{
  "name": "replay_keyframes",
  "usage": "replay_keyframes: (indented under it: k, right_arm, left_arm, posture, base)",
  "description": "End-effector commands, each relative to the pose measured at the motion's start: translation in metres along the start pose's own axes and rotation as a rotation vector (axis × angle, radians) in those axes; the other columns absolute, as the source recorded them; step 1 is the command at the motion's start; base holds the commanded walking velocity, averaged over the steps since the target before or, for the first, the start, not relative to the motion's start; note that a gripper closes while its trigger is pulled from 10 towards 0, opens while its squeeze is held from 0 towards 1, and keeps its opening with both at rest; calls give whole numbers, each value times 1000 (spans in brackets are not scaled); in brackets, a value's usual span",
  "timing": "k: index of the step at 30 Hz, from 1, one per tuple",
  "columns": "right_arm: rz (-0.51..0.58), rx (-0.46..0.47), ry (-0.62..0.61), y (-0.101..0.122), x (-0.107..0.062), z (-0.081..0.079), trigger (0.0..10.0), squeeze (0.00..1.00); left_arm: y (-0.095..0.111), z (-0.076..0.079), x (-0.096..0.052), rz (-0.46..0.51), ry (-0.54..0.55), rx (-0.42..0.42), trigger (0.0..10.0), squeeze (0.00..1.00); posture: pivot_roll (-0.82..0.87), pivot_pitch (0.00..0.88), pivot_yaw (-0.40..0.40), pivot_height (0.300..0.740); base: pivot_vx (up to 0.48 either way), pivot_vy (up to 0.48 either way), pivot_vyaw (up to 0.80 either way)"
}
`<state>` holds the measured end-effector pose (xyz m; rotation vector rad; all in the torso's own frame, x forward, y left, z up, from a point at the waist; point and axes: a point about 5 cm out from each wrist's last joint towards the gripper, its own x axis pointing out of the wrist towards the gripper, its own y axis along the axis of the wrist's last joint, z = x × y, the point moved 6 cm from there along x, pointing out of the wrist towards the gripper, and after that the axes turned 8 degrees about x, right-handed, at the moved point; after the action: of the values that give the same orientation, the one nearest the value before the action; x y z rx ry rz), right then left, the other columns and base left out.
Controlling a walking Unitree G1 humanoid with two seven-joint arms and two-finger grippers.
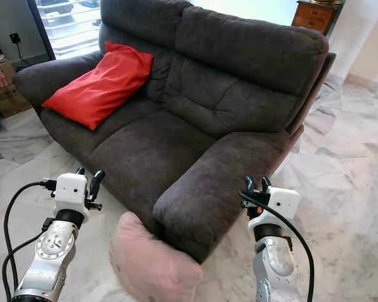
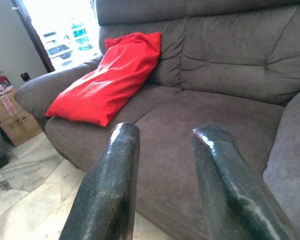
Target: Move the pillow to the sofa from floor
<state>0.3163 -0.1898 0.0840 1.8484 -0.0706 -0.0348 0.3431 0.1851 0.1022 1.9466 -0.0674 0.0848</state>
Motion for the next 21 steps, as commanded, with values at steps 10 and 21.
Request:
replay_keyframes:
  k: [10,21]
  right_arm:
    - [14,6,24,5,0,-5,10000,0]
    - [12,-15,28,5,0,-4,10000,0]
  left_arm:
    - [0,0,0,-4,2,-1,10000,0]
    - [-1,0,0,-9,8,-4,10000,0]
  posture:
    - [-3,0,-47,671]
    - [-4,0,-51,671]
  base:
    - [0,0,0]
    - [0,0,0]
